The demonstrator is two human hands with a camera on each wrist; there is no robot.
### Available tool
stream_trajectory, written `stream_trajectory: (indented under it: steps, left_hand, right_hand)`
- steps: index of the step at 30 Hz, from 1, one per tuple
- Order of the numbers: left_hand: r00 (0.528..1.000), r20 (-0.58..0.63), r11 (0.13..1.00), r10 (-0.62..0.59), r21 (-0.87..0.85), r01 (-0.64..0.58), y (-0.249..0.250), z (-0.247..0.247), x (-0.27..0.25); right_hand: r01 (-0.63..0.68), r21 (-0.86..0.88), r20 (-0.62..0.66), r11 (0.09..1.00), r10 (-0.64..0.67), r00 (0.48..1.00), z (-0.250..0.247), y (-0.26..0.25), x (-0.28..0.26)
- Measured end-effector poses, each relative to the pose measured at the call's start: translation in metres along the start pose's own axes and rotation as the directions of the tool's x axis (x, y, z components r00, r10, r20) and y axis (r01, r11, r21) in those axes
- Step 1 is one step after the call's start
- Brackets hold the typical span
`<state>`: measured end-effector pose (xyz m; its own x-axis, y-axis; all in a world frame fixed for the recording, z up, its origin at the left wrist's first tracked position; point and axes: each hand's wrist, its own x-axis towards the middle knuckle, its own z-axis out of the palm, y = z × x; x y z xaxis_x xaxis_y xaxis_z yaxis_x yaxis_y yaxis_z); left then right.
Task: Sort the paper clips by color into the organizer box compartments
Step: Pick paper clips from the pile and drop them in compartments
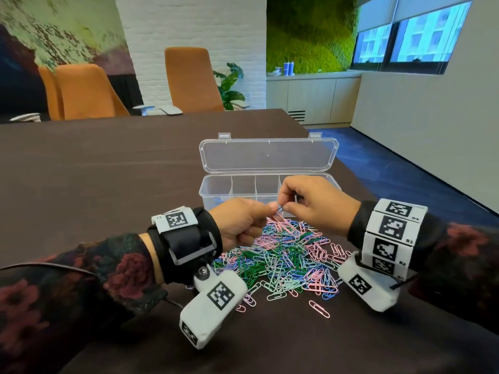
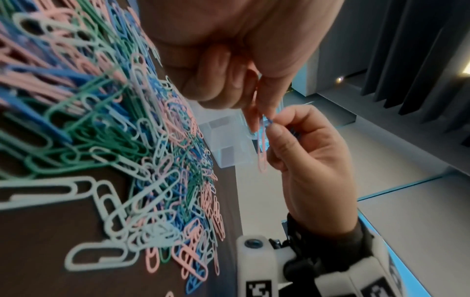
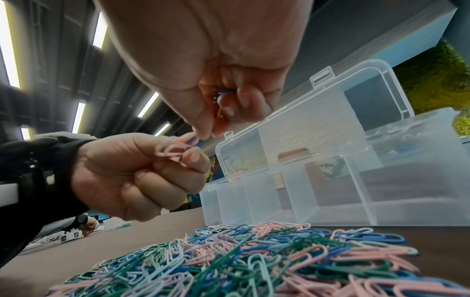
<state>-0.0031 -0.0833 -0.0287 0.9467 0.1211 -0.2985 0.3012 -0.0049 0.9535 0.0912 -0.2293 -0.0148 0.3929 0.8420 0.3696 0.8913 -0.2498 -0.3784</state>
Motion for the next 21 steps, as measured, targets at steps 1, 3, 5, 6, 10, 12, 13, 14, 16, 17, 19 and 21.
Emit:
stream_trajectory:
  steps: [1, 3, 5, 6, 10, 12, 13, 14, 16, 17, 19, 21]
  left_hand:
    - [1.0, 0.011, 1.0, -0.007, -0.017, 0.007, -0.001, 0.002, -0.001]
    - [0.999, 0.032, 1.0, -0.006, -0.029, 0.007, -0.002, 0.005, -0.003]
    - [0.998, 0.055, 1.0, 0.015, 0.01, -0.016, -0.005, 0.007, -0.004]
    - [0.998, 0.065, 0.999, 0.027, 0.037, -0.029, -0.006, 0.008, -0.005]
    - [0.995, 0.063, 0.973, 0.081, 0.21, -0.093, -0.009, 0.008, -0.008]
    - [0.988, 0.035, 0.925, 0.15, 0.349, -0.153, -0.009, 0.004, -0.008]
    - [0.983, 0.025, 0.895, 0.184, 0.409, -0.178, -0.008, 0.002, -0.008]
    - [0.978, 0.021, 0.865, 0.208, 0.462, -0.195, -0.008, -0.001, -0.009]
    - [0.973, 0.027, 0.81, 0.228, 0.549, -0.205, -0.007, -0.005, -0.011]
    - [0.973, 0.033, 0.788, 0.229, 0.58, -0.205, -0.006, -0.005, -0.013]
    - [0.971, 0.054, 0.748, 0.234, 0.627, -0.215, -0.004, -0.006, -0.015]
    - [0.968, 0.068, 0.709, 0.242, 0.668, -0.224, -0.001, -0.009, -0.014]
  right_hand:
    - [0.0, 0.009, -0.016, 1.0, 0.0, 1.0, 0.001, 0.0, 0.0]
    - [-0.001, 0.017, -0.045, 1.0, 0.002, 0.999, 0.002, 0.001, 0.0]
    - [-0.007, 0.017, -0.054, 1.0, 0.008, 0.999, 0.002, 0.002, -0.001]
    - [-0.011, 0.02, -0.053, 1.0, 0.012, 0.999, 0.002, 0.002, -0.001]
    - [-0.057, 0.056, -0.048, 0.997, 0.06, 0.997, 0.0, 0.003, -0.002]
    - [-0.103, 0.099, -0.033, 0.99, 0.107, 0.994, -0.002, 0.003, -0.003]
    - [-0.119, 0.114, -0.027, 0.986, 0.123, 0.992, -0.003, 0.004, -0.003]
    - [-0.128, 0.122, -0.022, 0.984, 0.131, 0.991, -0.003, 0.004, -0.004]
    - [-0.132, 0.111, -0.009, 0.985, 0.134, 0.991, -0.002, 0.003, -0.004]
    - [-0.129, 0.093, 0.0, 0.987, 0.129, 0.992, -0.001, 0.002, -0.004]
    - [-0.109, 0.043, 0.016, 0.993, 0.108, 0.994, 0.0, 0.0, -0.004]
    - [-0.084, 0.02, 0.012, 0.996, 0.084, 0.996, -0.001, -0.002, -0.003]
